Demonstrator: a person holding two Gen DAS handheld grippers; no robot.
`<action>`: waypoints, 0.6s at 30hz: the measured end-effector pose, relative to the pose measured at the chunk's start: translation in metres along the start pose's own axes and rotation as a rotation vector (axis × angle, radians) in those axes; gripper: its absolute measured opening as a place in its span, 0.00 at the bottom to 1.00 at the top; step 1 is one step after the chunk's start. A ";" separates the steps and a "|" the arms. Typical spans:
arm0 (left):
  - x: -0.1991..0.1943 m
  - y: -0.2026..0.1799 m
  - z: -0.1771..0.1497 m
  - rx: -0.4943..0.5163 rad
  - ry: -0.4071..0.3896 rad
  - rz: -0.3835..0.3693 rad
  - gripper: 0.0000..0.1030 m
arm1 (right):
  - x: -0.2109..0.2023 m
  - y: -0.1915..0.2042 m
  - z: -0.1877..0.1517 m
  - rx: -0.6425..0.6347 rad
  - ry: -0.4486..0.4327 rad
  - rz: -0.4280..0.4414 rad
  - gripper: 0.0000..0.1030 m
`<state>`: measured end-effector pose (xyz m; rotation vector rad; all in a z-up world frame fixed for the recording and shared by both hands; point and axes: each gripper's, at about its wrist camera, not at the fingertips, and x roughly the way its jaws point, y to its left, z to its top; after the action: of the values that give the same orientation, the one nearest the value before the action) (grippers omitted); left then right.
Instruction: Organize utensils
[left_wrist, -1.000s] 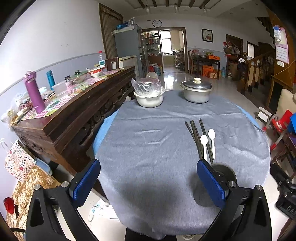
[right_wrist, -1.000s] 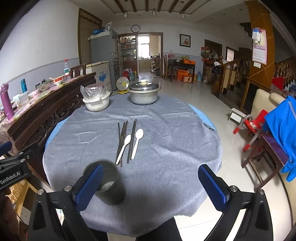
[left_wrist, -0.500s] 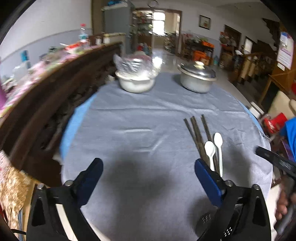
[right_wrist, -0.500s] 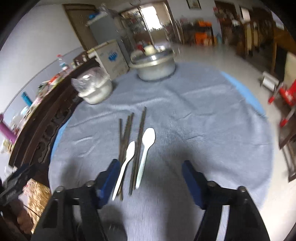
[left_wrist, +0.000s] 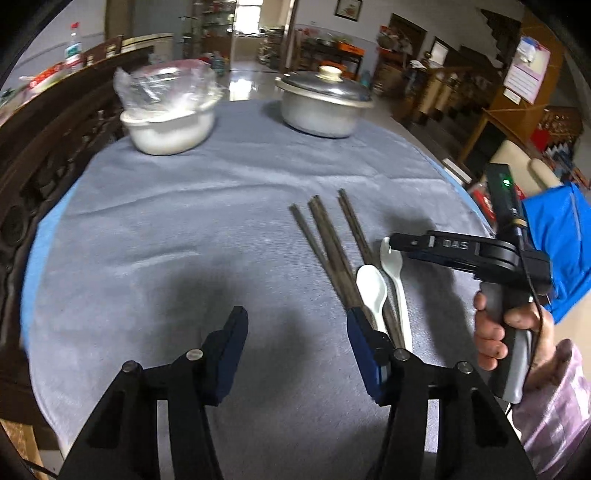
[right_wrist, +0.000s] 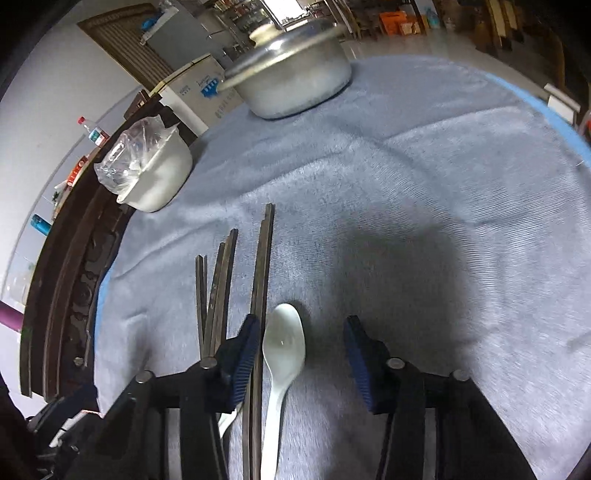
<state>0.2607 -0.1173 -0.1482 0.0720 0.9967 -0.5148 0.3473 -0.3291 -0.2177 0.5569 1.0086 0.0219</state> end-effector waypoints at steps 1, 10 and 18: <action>0.004 -0.001 0.002 0.006 0.004 -0.012 0.56 | 0.001 0.000 0.001 -0.005 -0.009 -0.002 0.40; 0.033 -0.008 0.008 0.027 0.063 -0.081 0.56 | 0.012 0.005 0.000 -0.065 -0.021 0.015 0.03; 0.064 -0.034 0.015 0.077 0.109 -0.088 0.56 | -0.014 -0.019 -0.011 -0.025 -0.101 0.008 0.03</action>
<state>0.2849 -0.1760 -0.1863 0.1271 1.0902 -0.6349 0.3262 -0.3445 -0.2194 0.5339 0.9067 0.0139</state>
